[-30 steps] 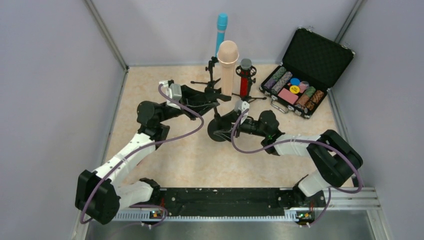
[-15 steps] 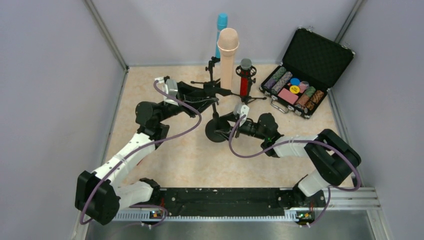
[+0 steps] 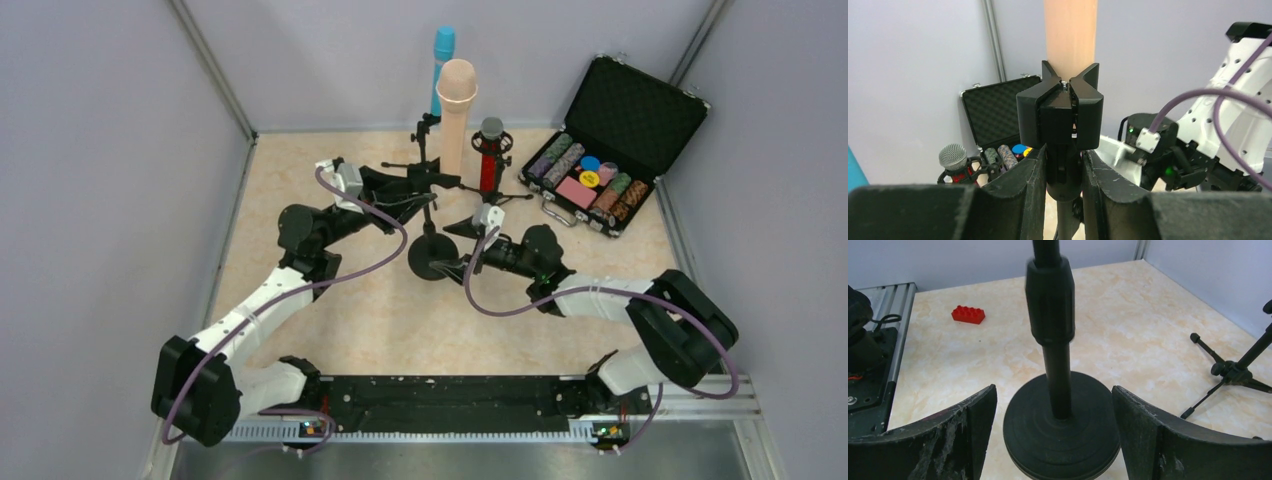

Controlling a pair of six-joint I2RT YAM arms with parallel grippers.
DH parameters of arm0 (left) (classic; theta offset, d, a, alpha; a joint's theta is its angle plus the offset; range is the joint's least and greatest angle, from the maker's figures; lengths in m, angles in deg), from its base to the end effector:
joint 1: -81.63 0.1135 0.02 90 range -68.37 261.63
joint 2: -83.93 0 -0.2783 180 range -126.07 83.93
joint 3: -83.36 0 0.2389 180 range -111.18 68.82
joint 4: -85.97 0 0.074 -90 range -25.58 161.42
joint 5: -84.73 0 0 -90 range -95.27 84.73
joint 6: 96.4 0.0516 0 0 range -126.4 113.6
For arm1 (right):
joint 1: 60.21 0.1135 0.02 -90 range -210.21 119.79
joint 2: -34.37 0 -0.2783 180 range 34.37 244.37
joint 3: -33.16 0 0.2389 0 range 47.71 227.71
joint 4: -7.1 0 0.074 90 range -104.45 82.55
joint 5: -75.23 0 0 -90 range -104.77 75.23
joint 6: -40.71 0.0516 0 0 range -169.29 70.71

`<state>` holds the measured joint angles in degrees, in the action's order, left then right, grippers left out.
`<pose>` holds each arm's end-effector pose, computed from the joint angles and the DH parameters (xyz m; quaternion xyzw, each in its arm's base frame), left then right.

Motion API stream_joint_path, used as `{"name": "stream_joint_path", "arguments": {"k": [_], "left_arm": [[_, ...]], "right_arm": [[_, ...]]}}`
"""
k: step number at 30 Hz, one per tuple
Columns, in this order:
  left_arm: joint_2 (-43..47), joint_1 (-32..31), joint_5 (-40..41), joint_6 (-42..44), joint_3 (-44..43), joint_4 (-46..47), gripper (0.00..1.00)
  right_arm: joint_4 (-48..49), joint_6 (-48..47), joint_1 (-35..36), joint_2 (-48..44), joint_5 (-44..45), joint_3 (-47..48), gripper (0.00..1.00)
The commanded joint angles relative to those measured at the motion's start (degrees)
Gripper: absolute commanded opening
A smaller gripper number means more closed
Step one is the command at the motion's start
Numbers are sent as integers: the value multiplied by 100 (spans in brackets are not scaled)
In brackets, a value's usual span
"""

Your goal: Attach the microphones to the stand

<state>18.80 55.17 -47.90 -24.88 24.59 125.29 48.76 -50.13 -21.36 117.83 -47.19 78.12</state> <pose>0.1942 -0.1357 0.4004 0.3496 0.4215 -0.4732 0.6901 0.2106 0.2051 0.2478 -0.4148 0.5520 0.4085 0.5970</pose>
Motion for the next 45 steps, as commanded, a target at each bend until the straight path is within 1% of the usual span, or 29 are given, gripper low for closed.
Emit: {"name": "stream_joint_path", "arguments": {"k": [1, 8, 13, 18, 24, 29, 37, 43, 45], "left_arm": [[-96, 7, 409, 251, 13, 590, 0], [-395, 215, 624, 256, 115, 667, 0], [-641, 416, 680, 48, 276, 1129, 0], [-825, 474, 800, 191, 491, 1477, 0], [-1078, 501, 730, 330, 646, 1777, 0], [-1277, 507, 766, 335, 892, 2294, 0], [-1523, 515, 688, 477, 1186, 2787, 0], [-1536, 513, 750, 498, 1384, 2936, 0], [-1499, 516, 764, 533, 1439, 2930, 3]], "right_arm": [[286, 361, -25, -385, -48, 96, 83], [595, 829, -301, -650, -148, -178, 85], [809, 1125, -608, -805, -242, -389, 85], [808, 1180, -809, -965, -251, -540, 85], [847, 1178, -843, -958, -229, -649, 86], [913, 1203, -839, -946, -197, -711, 86], [933, 1222, -859, -928, -192, -739, 86], [935, 1220, -859, -924, -170, -748, 86], [928, 1222, -861, -904, -167, -753, 86]]}}
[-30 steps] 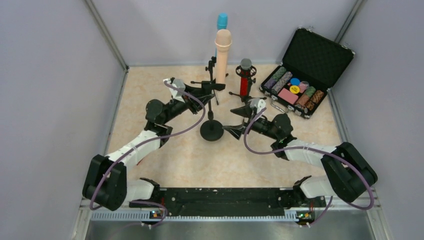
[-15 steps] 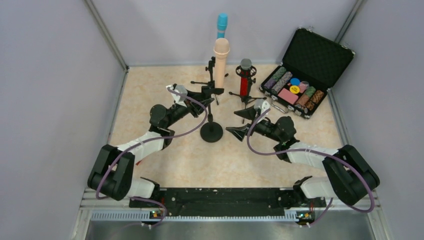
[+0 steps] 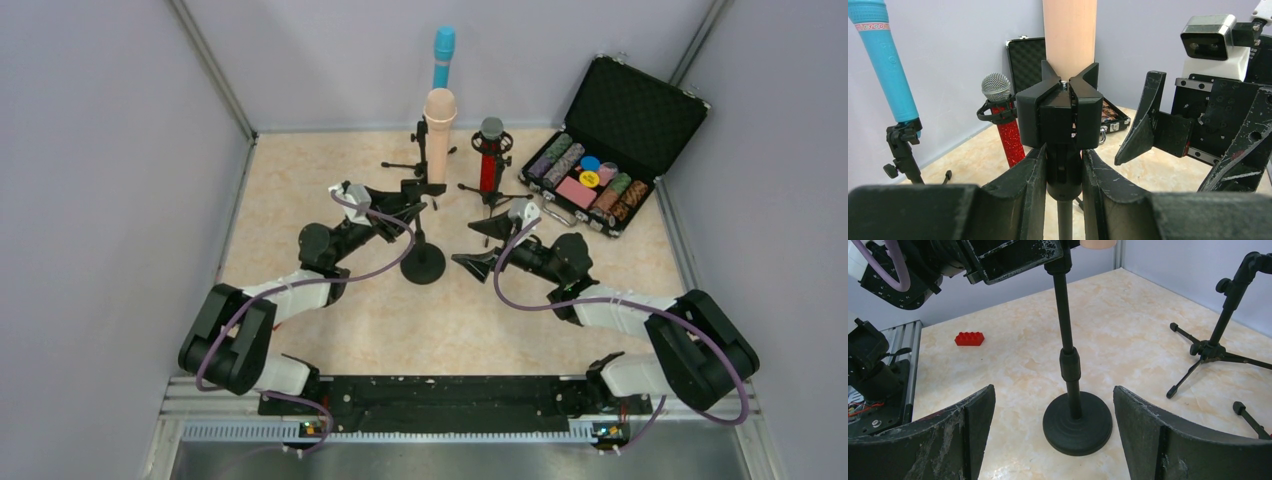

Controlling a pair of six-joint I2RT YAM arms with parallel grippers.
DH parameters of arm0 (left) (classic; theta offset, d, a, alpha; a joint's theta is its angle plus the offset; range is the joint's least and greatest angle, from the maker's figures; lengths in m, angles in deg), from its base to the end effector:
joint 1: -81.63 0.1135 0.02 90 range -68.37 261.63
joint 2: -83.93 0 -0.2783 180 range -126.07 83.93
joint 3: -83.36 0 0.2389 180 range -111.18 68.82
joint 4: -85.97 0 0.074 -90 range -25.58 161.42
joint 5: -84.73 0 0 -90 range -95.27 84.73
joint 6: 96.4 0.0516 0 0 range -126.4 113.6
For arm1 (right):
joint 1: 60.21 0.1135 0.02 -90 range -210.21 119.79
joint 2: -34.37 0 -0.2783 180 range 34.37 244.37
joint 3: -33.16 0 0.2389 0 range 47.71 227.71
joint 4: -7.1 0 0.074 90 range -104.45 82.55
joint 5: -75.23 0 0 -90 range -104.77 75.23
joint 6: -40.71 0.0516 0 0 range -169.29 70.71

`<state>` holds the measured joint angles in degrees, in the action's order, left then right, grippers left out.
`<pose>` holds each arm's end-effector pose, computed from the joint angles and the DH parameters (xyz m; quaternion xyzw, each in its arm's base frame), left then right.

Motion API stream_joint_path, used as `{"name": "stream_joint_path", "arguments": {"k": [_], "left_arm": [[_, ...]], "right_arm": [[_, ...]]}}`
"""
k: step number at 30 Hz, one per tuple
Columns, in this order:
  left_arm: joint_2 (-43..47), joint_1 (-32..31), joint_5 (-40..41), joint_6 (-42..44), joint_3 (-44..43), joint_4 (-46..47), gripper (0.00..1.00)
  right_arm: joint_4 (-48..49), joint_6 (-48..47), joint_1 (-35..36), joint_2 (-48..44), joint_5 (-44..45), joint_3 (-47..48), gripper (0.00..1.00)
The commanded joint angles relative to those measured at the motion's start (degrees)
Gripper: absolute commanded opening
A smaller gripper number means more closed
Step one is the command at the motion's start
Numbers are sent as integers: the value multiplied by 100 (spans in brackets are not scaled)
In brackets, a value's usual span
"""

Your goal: Attach the microphones to the stand

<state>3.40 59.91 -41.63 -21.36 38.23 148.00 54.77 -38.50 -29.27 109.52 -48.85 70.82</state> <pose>0.2416 -0.1292 0.3014 0.2945 0.4825 -0.4099 0.7158 0.2022 0.1549 0.2577 -0.3286 0.5646 0.4369 0.6183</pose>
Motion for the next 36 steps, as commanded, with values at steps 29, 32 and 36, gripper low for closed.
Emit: {"name": "stream_joint_path", "arguments": {"k": [29, 32, 36], "left_arm": [[1299, 36, 1170, 744, 1259, -844, 99], [1690, 37, 1490, 775, 1426, -1401, 99], [2160, 37, 2195, 781, 1513, -2462, 99]], "right_arm": [[606, 736, -245, -199, 104, -342, 87], [771, 944, -343, -252, 135, -564, 87], [736, 1173, -580, -389, 168, -852, 88]]}}
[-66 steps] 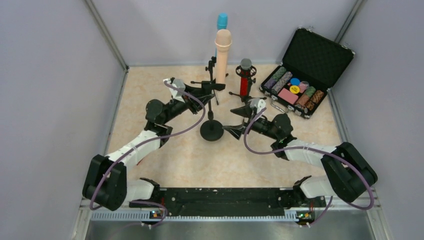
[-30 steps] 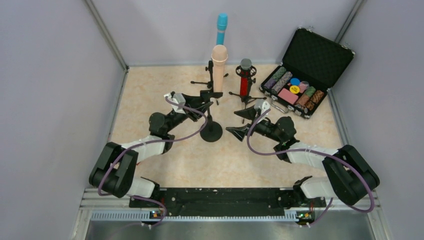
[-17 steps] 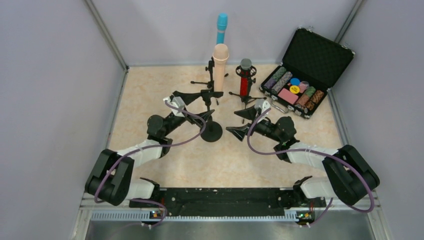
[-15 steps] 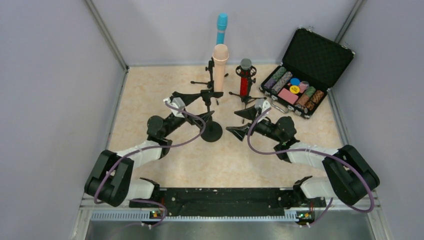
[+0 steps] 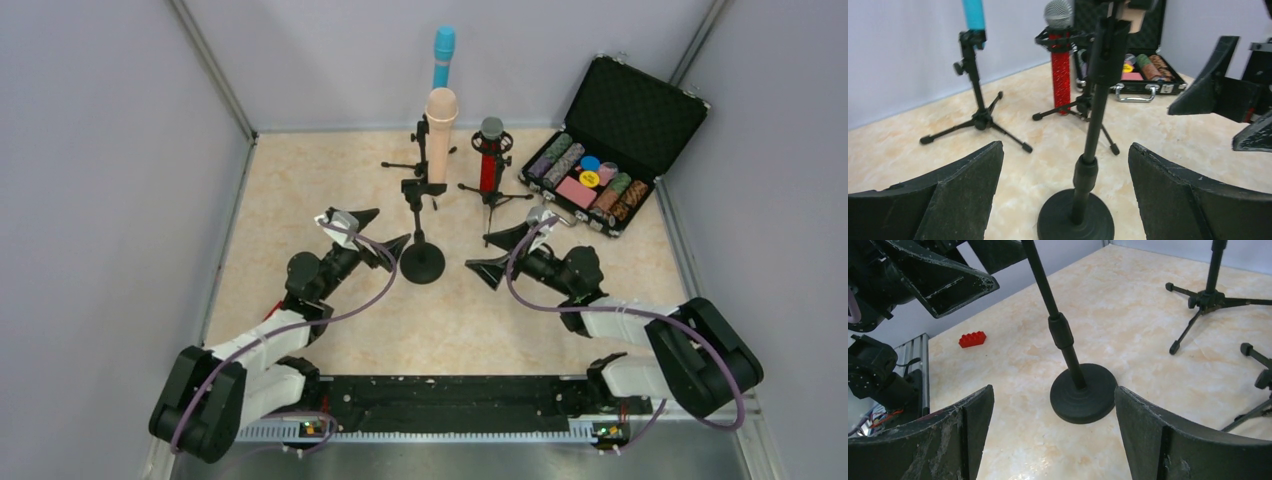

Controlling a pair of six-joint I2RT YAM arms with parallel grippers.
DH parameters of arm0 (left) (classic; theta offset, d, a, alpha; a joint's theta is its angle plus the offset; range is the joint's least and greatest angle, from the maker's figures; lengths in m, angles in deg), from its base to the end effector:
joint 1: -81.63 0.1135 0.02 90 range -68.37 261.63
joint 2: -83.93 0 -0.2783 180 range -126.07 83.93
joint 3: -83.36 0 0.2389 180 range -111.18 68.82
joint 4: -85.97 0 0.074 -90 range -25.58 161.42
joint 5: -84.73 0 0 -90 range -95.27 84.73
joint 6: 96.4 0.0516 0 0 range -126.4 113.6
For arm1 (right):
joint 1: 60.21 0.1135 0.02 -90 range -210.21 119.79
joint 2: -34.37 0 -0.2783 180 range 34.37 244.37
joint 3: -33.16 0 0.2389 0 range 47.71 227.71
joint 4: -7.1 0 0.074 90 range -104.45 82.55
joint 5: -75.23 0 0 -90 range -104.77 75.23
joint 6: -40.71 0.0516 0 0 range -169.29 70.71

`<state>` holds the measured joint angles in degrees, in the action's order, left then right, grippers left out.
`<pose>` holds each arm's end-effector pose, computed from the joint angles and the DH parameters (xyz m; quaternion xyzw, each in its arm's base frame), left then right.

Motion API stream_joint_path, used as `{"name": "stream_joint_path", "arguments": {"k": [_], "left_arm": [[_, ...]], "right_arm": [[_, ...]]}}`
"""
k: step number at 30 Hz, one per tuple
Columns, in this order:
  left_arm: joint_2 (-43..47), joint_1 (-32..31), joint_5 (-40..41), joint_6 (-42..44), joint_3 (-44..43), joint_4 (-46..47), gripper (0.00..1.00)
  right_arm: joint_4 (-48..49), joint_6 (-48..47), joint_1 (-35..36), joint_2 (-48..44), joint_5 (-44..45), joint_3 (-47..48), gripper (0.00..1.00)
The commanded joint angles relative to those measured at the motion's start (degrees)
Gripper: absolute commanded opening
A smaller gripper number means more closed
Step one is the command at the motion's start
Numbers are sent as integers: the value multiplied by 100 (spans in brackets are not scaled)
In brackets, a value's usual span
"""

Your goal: Attach the microphones to the stand

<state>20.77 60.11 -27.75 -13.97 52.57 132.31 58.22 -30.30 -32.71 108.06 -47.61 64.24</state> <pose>0.1920 -0.0969 0.2633 0.2258 0.5809 -0.3103 0.7178 0.1944 0.1327 0.2362 -0.2600 0.6085 0.4563 0.5949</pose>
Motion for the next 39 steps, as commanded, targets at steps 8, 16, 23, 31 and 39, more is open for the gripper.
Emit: {"name": "stream_joint_path", "arguments": {"k": [8, 16, 23, 31, 39], "left_arm": [[863, 130, 1829, 101, 153, -1809, 99], [638, 974, 1897, -446, -28, -1973, 99], [602, 1906, 2173, -256, -115, -2187, 99], [-321, 2099, 2788, 283, 152, -1474, 99], [-1583, 2305, 2675, 651, 36, -312, 99]], "right_arm": [[-662, 493, -1141, -730, 260, -344, 90], [-2171, -361, -1869, -1239, 736, 22, 96], [-3431, -1013, -2222, -1588, 1915, 309, 99], [-2889, -1657, -2249, -1552, 3508, -368, 99], [-915, -1673, -2271, -550, 4284, -765, 99]]}}
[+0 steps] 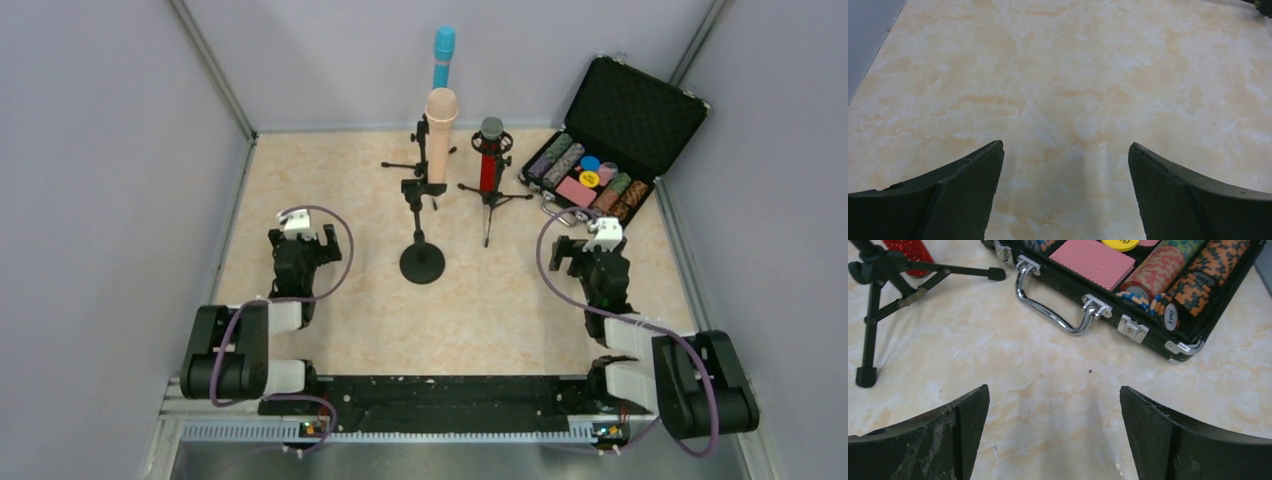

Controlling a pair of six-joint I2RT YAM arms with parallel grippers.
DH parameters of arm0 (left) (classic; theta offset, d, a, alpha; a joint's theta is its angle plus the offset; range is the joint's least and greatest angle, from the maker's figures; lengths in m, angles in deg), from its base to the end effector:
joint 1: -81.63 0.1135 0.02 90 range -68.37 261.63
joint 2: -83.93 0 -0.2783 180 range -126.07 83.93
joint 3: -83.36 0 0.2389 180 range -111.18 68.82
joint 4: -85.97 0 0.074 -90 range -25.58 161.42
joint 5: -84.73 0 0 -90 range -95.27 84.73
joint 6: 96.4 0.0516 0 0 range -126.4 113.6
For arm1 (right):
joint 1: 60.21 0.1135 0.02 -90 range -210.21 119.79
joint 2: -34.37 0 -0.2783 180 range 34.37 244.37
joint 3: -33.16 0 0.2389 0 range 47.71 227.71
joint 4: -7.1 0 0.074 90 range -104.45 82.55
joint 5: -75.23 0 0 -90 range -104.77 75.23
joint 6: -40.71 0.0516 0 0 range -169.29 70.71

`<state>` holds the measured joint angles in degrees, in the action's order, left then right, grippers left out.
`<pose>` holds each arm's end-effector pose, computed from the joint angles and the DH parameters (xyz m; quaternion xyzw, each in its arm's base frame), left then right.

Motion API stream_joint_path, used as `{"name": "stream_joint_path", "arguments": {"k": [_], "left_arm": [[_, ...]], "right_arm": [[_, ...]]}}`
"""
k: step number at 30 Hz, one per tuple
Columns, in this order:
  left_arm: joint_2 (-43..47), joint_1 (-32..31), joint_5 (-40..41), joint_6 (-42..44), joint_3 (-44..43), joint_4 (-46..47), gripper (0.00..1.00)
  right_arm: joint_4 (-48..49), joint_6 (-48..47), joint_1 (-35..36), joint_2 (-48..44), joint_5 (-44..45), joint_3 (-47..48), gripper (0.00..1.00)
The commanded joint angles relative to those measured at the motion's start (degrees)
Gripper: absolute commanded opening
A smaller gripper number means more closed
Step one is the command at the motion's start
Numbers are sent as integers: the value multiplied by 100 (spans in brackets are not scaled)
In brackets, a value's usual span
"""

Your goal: Attach the microphones to the stand

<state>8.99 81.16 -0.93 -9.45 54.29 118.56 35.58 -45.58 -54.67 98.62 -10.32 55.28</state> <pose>0.2362 0.0020 0.1820 -0.0411 0.7828 0.0106 0.6208 0.1976 0.0151 0.1743 0.0114 0.7858 0.0194 0.6180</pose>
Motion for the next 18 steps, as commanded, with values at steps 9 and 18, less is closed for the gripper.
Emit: {"name": "stream_joint_path", "arguments": {"k": [9, 18], "left_arm": [[-698, 224, -293, 361, -54, 1454, 99], [-823, 220, 225, 155, -340, 1093, 99]], "right_arm": [[3007, -23, -588, 1694, 623, -40, 99], [2816, -15, -589, 1885, 713, 211, 99]]}}
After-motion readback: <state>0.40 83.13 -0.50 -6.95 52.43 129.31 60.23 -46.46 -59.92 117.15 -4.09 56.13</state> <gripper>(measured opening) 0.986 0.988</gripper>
